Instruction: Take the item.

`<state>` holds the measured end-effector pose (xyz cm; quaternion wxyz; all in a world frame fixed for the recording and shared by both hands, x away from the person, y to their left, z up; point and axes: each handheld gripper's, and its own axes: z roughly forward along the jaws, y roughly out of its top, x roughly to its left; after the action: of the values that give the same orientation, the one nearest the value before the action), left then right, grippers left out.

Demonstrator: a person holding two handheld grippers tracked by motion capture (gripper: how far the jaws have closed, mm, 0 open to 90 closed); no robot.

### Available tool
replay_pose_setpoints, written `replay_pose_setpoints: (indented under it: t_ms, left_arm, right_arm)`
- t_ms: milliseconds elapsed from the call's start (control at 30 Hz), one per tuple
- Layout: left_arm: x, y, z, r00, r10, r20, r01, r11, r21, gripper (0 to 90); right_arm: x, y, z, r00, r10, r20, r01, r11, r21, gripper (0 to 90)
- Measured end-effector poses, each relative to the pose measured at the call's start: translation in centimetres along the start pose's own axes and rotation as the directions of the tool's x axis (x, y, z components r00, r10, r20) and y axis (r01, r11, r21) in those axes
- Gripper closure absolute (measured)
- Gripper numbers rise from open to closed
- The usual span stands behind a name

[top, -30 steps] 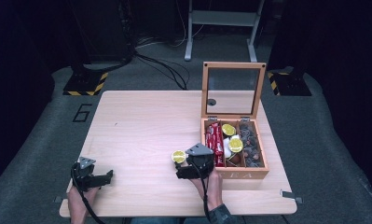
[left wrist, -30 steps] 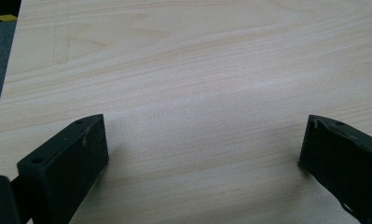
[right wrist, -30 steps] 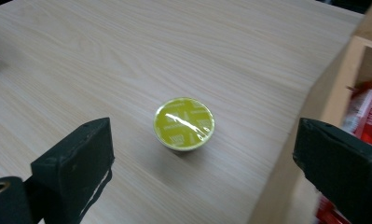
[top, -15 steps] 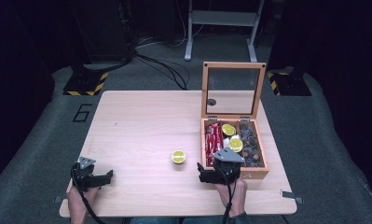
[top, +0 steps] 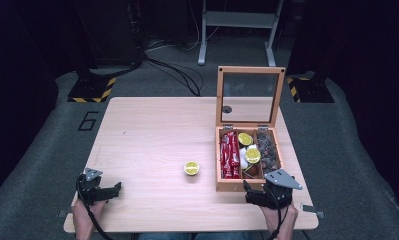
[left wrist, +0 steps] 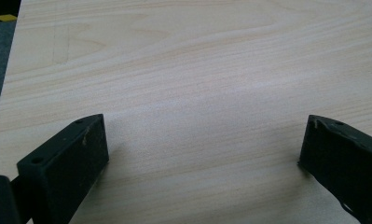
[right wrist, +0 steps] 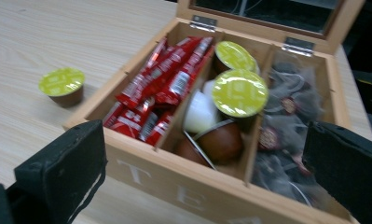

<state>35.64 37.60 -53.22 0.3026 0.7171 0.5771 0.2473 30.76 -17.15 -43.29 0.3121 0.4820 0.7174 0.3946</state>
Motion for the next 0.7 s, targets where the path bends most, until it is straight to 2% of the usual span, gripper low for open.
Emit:
replay_pose_setpoints:
  t_ms: [167,367,467,533,567,700]
  left_arm:
    - [0.0,0.0,0.0,1.0000,0.000,0.000,0.000,1.0000,0.000,0.7]
    - [0.0,0.0,0.0,1.0000,0.000,0.000,0.000,1.0000,0.000,0.7]
    - [0.0,0.0,0.0,1.0000,0.000,0.000,0.000,1.0000,0.000,0.7]
    - [0.0,0.0,0.0,1.0000,0.000,-0.001,0.000,1.0000,0.001,0.7]
    - [0.0,0.0,0.0,1.0000,0.000,-0.001,0.000,1.0000,0.000,0.7]
    - [0.0,0.0,0.0,1.0000,0.000,-0.001,0.000,1.0000,0.000,0.7]
  right_arm:
    - [-1.8,-1.7,-1.3,0.9994,0.023,0.027,-0.023,1.000,0.003,0.0]
    - [-3.9,-4.7,-2.2,0.9953,0.062,0.074,-0.064,0.998,0.023,0.0]
    - [-4.9,-6.3,-1.9,0.9923,0.096,0.078,-0.100,0.994,0.038,0.0]
    - [-5.1,-6.7,-1.7,0.9915,0.103,0.080,-0.107,0.993,0.045,0.0]
    - [-5.8,-7.7,-1.1,0.9893,0.121,0.083,-0.126,0.990,0.059,0.0]
    - [-6.7,-9.1,0.3,0.9877,0.134,0.082,-0.141,0.986,0.088,0.0]
